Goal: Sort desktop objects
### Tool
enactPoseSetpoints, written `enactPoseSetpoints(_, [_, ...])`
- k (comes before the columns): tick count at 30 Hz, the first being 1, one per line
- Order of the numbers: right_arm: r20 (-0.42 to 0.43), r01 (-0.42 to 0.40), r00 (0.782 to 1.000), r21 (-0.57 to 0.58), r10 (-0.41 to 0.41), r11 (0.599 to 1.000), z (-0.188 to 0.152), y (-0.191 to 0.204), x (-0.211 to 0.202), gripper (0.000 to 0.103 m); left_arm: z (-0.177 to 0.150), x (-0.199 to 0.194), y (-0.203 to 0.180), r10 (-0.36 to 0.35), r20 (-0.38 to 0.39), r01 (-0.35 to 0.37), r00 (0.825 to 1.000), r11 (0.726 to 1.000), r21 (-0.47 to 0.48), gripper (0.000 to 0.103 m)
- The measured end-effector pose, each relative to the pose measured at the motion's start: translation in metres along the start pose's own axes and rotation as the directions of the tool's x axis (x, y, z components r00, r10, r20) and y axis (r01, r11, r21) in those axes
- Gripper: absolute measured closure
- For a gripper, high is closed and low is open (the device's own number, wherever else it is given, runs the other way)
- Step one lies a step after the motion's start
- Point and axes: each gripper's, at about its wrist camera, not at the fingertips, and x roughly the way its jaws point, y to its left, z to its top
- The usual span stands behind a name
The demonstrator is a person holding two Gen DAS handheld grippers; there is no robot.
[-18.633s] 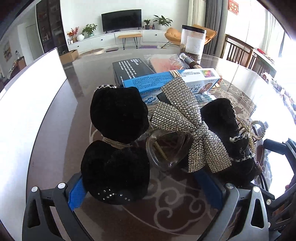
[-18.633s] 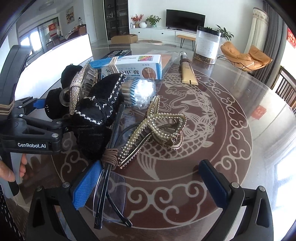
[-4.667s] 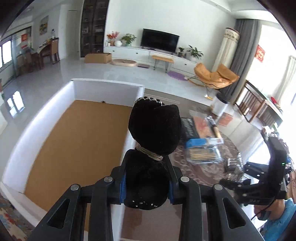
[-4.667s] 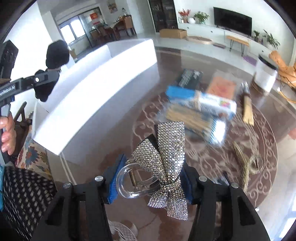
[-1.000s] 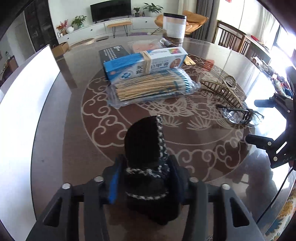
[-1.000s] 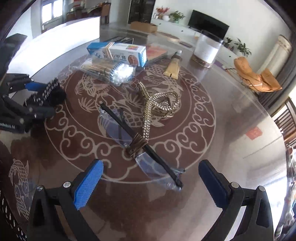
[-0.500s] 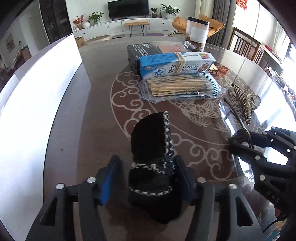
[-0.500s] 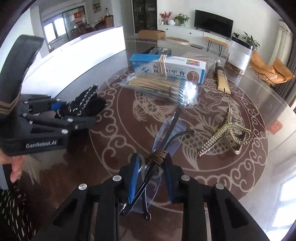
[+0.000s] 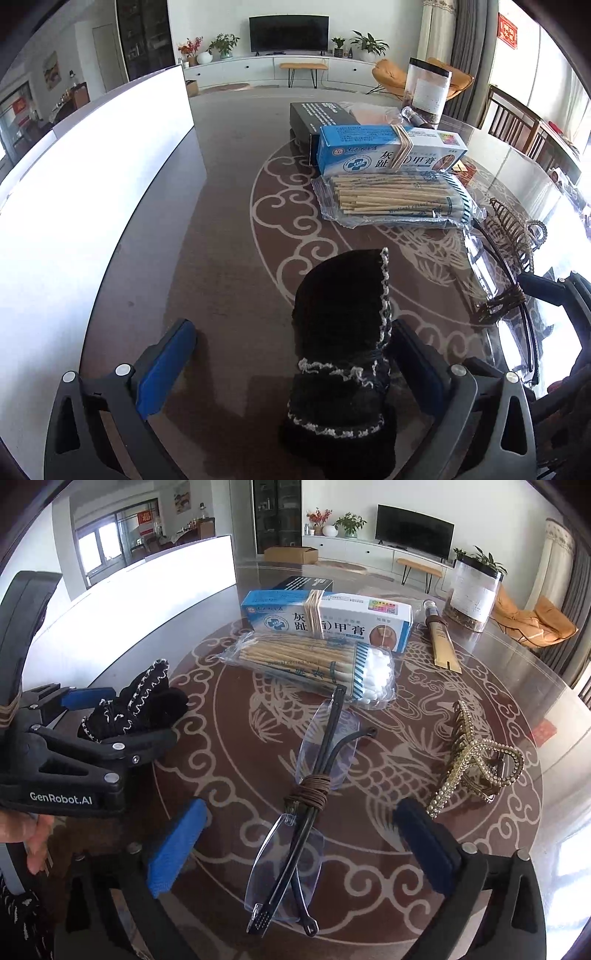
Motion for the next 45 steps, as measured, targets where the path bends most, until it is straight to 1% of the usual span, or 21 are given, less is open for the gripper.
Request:
enactPoseSetpoints(2, [0.000,0.000,1.000,0.001,0.000,1.000,-0.0006,-0.0012,0.0010,0.000,0.0046,0.0033,-0.0008,-0.008,0.015,0.007,1.000,1.000,0.010,0.000])
enactPoseSetpoints(6, [-0.001,0.000,1.000,0.001,0.000,1.000,-0.0004,-0.0013,0.0010,0.000,0.0101,0.0069,-0.0021,-0.018,0.015,0.018,1.000,1.000,0.022,0.000])
enactPoseSetpoints(45, [-0.001,0.000,1.000,0.000,0.000,1.000,-0.0002,-0.0014,0.0007,0.000,0.0103,0.0079,-0.0020,-0.018,0.015,0.017,1.000,1.000,0.022,0.000])
